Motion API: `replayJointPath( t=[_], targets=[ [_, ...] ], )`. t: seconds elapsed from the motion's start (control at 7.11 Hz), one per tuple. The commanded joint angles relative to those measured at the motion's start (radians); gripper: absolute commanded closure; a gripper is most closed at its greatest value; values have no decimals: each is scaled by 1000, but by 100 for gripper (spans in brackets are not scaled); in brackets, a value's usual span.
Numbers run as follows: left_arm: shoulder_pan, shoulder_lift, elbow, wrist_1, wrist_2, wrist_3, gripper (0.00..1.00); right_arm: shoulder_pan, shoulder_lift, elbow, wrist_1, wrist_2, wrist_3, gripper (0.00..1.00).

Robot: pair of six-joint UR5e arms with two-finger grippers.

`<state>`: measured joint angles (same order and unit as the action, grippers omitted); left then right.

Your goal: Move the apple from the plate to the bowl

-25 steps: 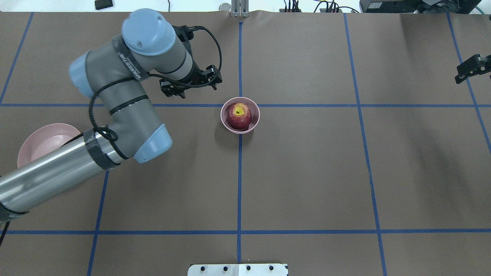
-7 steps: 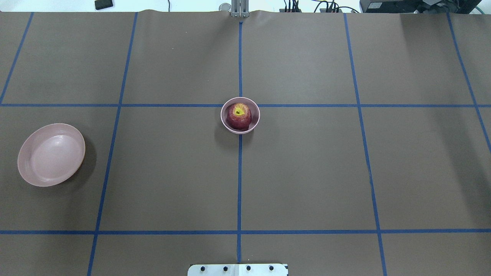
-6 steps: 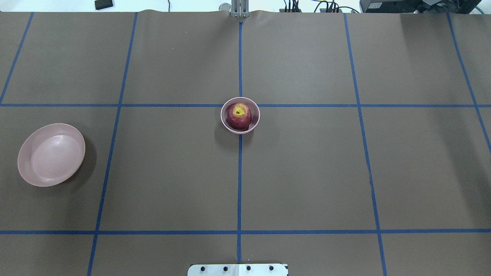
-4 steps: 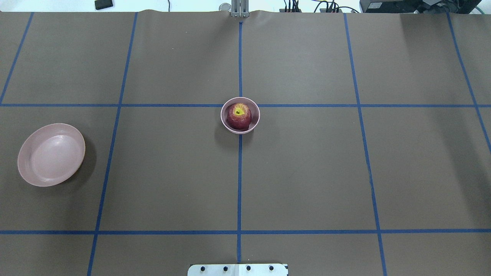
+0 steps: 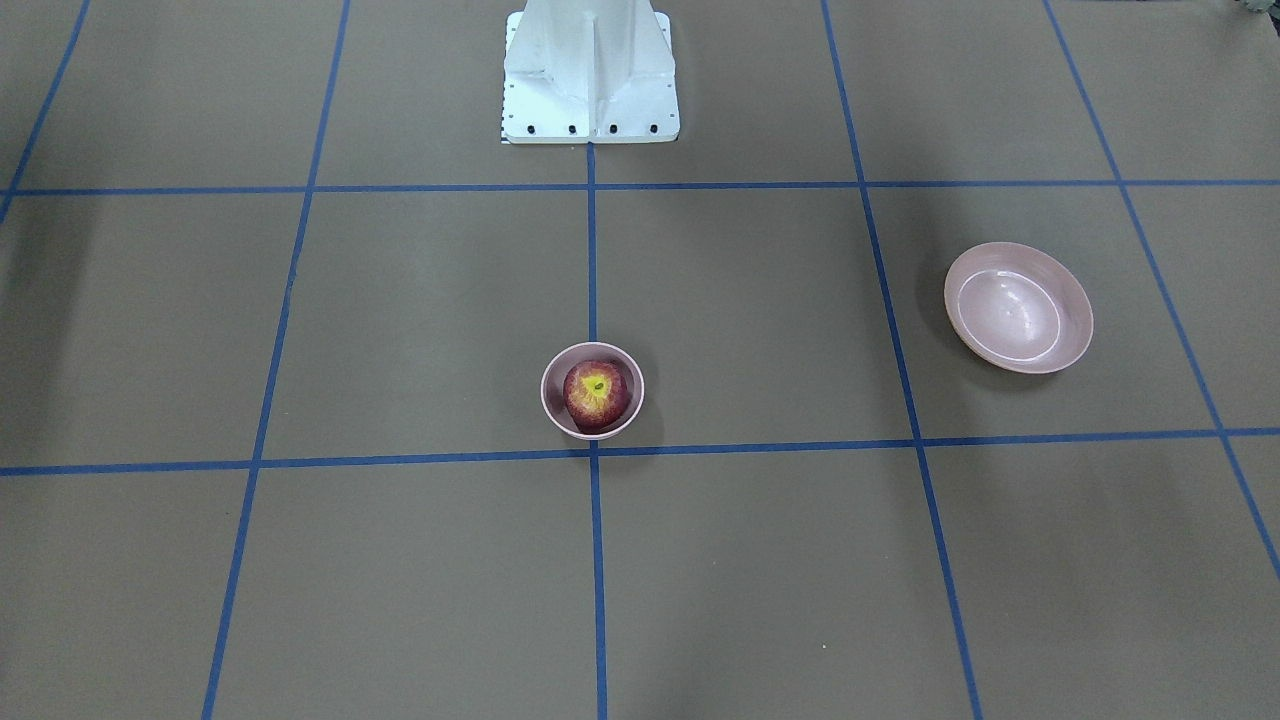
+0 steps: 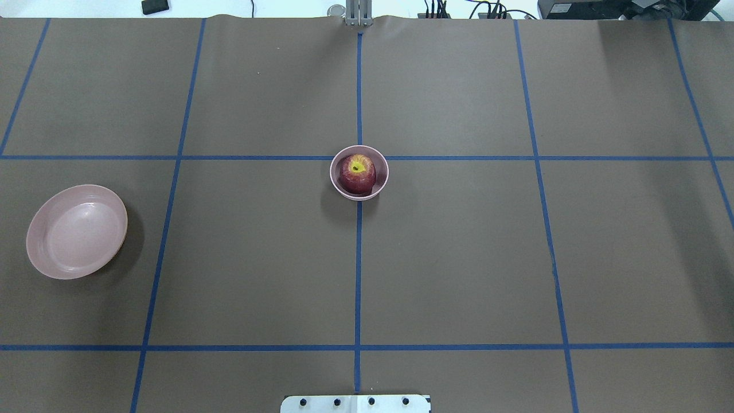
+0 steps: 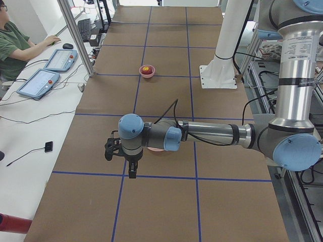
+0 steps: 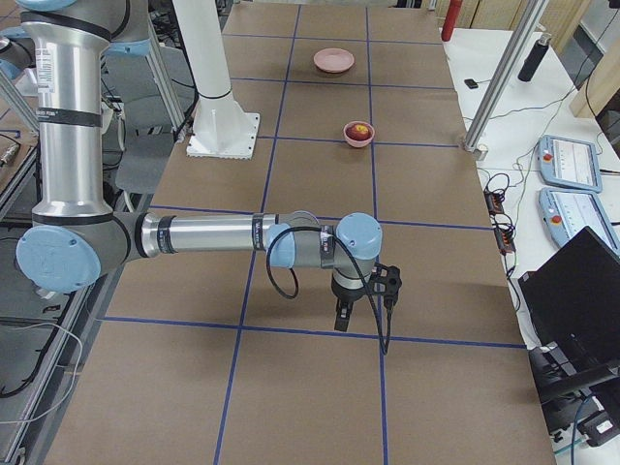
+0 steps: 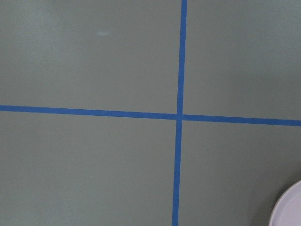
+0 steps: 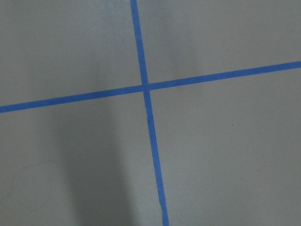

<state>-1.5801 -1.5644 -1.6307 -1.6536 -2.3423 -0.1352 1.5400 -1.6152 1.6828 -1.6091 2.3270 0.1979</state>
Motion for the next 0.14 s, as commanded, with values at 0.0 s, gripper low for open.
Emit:
replayJointPath(
  t=[0.0],
  targets=[
    [0,0,0,0,0,-1,1,2,-2,0,0,0,0,0]
  ],
)
